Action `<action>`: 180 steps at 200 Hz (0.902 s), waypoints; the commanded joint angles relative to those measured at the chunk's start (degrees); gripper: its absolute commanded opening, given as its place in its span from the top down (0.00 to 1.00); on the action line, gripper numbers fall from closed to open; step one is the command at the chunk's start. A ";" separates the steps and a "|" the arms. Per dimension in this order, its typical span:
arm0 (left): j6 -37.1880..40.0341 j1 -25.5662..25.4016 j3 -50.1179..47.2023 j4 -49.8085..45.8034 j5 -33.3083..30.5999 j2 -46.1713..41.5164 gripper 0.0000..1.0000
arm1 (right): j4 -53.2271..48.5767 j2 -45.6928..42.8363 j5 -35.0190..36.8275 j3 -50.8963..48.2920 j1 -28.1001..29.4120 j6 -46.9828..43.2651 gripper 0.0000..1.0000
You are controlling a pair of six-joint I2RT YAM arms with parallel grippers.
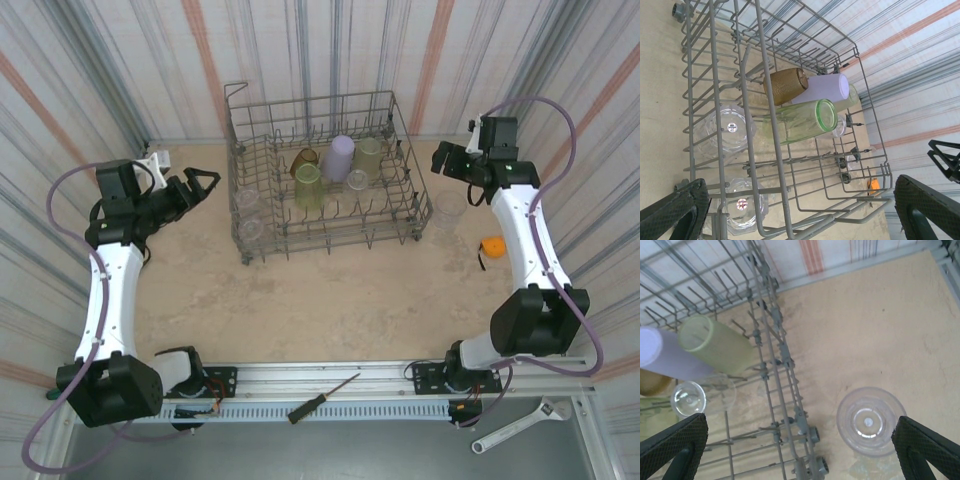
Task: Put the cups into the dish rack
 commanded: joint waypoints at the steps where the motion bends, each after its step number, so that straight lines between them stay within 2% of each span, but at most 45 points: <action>1: -0.16 0.45 -0.23 0.59 0.34 -1.34 0.01 | -0.62 1.73 -1.55 -1.46 -0.89 2.61 0.01; 60: -0.46 0.46 -1.62 1.12 -0.02 -1.69 0.01 | 0.85 5.08 -1.11 -4.01 -2.51 4.13 0.02; 120: 1.02 0.46 -1.31 -0.14 -0.89 -1.69 0.01 | 1.49 11.10 -2.16 -3.42 -2.97 4.31 0.33; 152: 1.47 0.45 -0.46 -0.79 -0.84 -1.22 0.01 | 1.32 14.39 -1.52 -2.65 -2.98 5.51 0.40; 170: 1.43 0.46 -0.54 -0.99 -0.72 -1.33 0.01 | 1.71 16.10 -1.34 -2.46 -2.93 5.77 0.48; 180: 1.49 0.46 -0.84 -1.08 -0.80 -1.51 0.01 | 1.24 17.20 -1.09 -1.69 -2.90 5.98 0.49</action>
